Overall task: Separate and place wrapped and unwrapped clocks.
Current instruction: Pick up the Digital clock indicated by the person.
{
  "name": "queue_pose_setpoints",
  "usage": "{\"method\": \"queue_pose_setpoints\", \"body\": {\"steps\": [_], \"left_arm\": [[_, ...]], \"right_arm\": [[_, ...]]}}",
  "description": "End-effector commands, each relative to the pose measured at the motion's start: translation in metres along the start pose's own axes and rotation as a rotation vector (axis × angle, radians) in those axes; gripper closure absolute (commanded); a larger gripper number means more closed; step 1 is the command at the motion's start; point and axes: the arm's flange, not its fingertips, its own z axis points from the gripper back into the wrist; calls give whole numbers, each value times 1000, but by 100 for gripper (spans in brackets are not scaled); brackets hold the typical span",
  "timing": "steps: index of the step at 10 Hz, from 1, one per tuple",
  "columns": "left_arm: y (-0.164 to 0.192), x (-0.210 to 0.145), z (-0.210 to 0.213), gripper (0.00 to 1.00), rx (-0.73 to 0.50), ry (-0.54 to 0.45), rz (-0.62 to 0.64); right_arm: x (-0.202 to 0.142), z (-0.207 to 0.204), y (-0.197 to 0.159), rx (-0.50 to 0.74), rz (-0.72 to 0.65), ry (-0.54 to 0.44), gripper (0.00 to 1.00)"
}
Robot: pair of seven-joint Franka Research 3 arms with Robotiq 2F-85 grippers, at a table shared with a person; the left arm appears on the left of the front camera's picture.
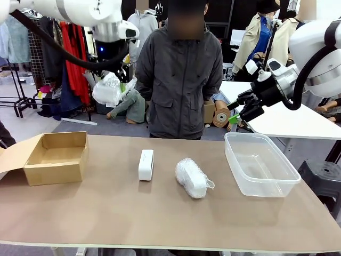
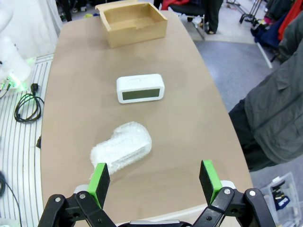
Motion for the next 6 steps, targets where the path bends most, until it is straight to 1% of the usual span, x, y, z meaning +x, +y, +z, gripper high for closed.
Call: {"method": "queue_pose_setpoints", "body": {"steps": [1, 3, 4, 5, 6], "left_arm": [[1, 5, 13, 100, 11, -6, -37], [1, 1, 20, 100, 1, -30, -72], [1, -1, 14, 100, -4, -24, -100], [0, 2, 18, 100, 0, -18, -41], [0, 2, 18, 100, 0, -18, -41]], "right_arm": [[1, 1, 0, 3, 2, -11, 0], [1, 1, 0, 3, 2, -11, 0], [1, 1, 0, 3, 2, -11, 0], [1, 1, 0, 3, 2, -11, 0], [1, 1, 0, 3, 2, -11, 0]]}}
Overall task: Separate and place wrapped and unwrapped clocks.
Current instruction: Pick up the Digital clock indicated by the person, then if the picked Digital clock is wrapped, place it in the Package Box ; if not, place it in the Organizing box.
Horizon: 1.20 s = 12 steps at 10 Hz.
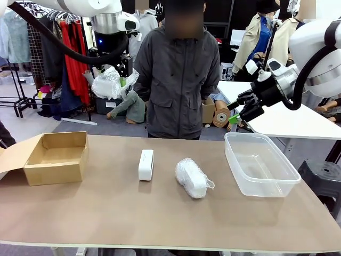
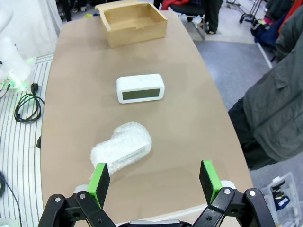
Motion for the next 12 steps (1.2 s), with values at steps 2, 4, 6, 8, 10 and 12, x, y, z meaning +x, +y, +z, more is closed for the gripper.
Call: {"method": "queue_pose_setpoints", "body": {"steps": [2, 4, 6, 8, 10, 12], "left_arm": [[0, -1, 5, 100, 1, -7, 19], [0, -1, 5, 100, 1, -7, 19], [0, -1, 5, 100, 1, -7, 19], [0, -1, 5, 100, 1, -7, 19], [0, -1, 5, 100, 1, -7, 19], [0, 0, 0, 100, 0, 1, 3]], "right_arm": [[1, 1, 0, 3, 2, -11, 0], [1, 1, 0, 3, 2, -11, 0], [1, 1, 0, 3, 2, -11, 0], [1, 1, 0, 3, 2, -11, 0], [1, 1, 0, 3, 2, -11, 0], [1, 1, 0, 3, 2, -11, 0]]}}
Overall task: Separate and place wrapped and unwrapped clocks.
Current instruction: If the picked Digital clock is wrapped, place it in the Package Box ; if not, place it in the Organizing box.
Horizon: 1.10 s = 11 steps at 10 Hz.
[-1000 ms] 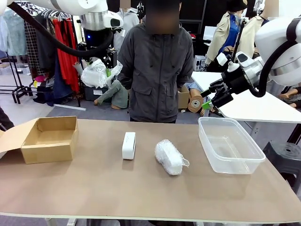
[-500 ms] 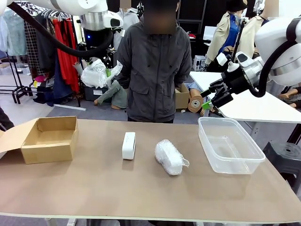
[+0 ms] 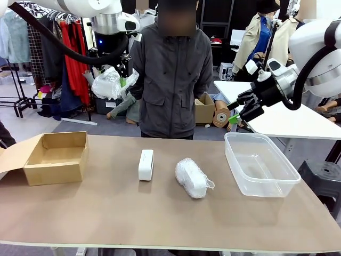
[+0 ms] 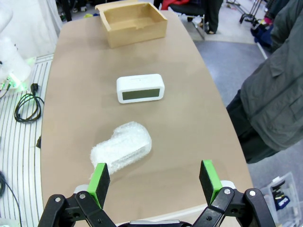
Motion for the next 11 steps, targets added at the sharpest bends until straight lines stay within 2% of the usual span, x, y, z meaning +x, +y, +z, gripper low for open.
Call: {"method": "queue_pose_setpoints", "body": {"steps": [1, 3, 7, 9, 11], "left_arm": [[5, -8, -4, 100, 15, 58, 43], [30, -30, -16, 100, 8, 115, 116], [73, -88, -48, 100, 83, 203, 423], [98, -107, -74, 100, 171, 222, 495], [129, -121, -110, 100, 192, 255, 540]], "right_arm": [[1, 1, 0, 3, 2, -11, 0], [1, 1, 0, 3, 2, -11, 0], [1, 1, 0, 3, 2, -11, 0], [1, 1, 0, 3, 2, -11, 0], [1, 1, 0, 3, 2, -11, 0]]}}
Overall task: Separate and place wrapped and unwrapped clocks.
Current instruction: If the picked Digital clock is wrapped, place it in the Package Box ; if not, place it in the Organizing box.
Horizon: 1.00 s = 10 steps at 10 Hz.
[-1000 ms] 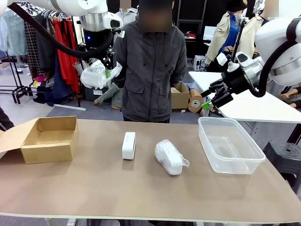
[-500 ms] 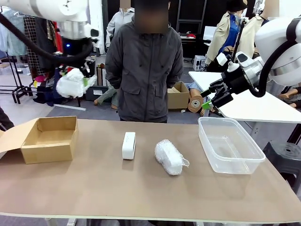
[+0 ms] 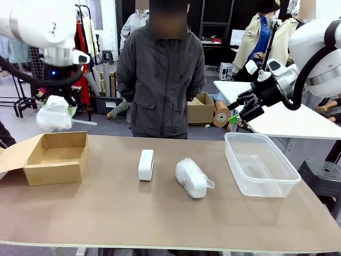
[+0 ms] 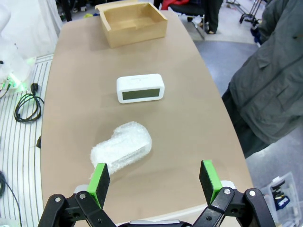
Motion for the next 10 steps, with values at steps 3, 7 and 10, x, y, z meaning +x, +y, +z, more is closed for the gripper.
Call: {"method": "queue_pose_setpoints", "body": {"steps": [3, 7, 10], "left_arm": [[23, 21, -50, 100, 26, -90, 22], [19, 32, -62, 100, -7, -79, 28], [19, 32, -62, 100, -7, -79, 28]], "right_arm": [[1, 1, 0, 3, 2, -12, 0], [1, 1, 0, 3, 2, -12, 0], [1, 1, 0, 3, 2, -12, 0]]}}
